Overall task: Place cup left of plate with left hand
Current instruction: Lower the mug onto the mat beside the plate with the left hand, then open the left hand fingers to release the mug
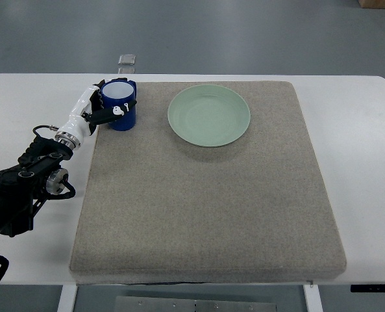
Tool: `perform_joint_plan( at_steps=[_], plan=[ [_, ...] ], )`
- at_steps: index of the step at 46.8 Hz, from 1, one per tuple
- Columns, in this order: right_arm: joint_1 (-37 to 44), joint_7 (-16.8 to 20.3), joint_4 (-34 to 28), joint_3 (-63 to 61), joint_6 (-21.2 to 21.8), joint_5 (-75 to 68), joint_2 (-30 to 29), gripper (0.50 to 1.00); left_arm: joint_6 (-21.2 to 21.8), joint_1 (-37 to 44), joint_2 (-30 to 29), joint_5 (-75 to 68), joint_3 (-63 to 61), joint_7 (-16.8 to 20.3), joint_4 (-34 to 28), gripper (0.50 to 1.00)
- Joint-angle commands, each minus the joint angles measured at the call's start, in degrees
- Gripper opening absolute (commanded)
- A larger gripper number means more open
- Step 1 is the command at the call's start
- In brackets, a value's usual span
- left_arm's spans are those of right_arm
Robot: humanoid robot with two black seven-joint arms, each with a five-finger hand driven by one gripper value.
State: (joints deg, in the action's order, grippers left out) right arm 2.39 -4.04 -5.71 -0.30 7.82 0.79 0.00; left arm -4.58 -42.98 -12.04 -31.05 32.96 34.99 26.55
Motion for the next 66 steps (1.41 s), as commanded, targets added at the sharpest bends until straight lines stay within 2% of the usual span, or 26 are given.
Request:
perform_joint_plan(
  at_steps=[1,2,4,8,19,21,34,40,52,66],
  plan=[
    [0.0,0.0,0.0,0.0,0.0,0.0,0.0,0.934,0.0,0.0,0.0,0.0,0.0,0.0,0.0,0.500],
    [0.0,0.0,0.0,-0.1,0.0,0.0,0.0,0.934,0.0,0.0,0.0,0.0,0.1,0.0,0.0,0.500],
    [0.0,0.0,0.0,0.0,0.0,0.0,0.0,0.934,0.0,0.0,0.0,0.1,0.1,0.0,0.0,0.561],
    [0.0,0.0,0.0,0.0,0.0,0.0,0.0,0.934,0.3,0.0,0.0,0.1,0.1,0.0,0.0,0.754],
    [0.0,0.0,0.0,0.0,0.0,0.0,0.0,0.934,0.7,0.1,0.0,0.3,0.2,0.0,0.0,0.906],
    [0.0,0.0,0.0,0.0,0.0,0.0,0.0,0.934,1.1,0.1,0.0,0.3,0.3,0.0,0.1,0.953],
    [0.0,0.0,0.0,0.0,0.0,0.0,0.0,0.934,1.7,0.1,0.0,0.3,0.4,0.0,0.6,0.969],
    [0.0,0.0,0.0,0.0,0.0,0.0,0.0,0.934,1.7,0.1,0.0,1.0,0.5,0.0,0.7,0.994],
    [0.0,0.0,0.0,-0.1,0.0,0.0,0.0,0.934,0.8,-0.1,-0.5,3.5,0.8,0.0,0.9,0.994],
    [0.0,0.0,0.0,0.0,0.0,0.0,0.0,0.934,0.8,0.1,-1.8,3.6,1.1,0.0,4.5,0.994]
  ],
)
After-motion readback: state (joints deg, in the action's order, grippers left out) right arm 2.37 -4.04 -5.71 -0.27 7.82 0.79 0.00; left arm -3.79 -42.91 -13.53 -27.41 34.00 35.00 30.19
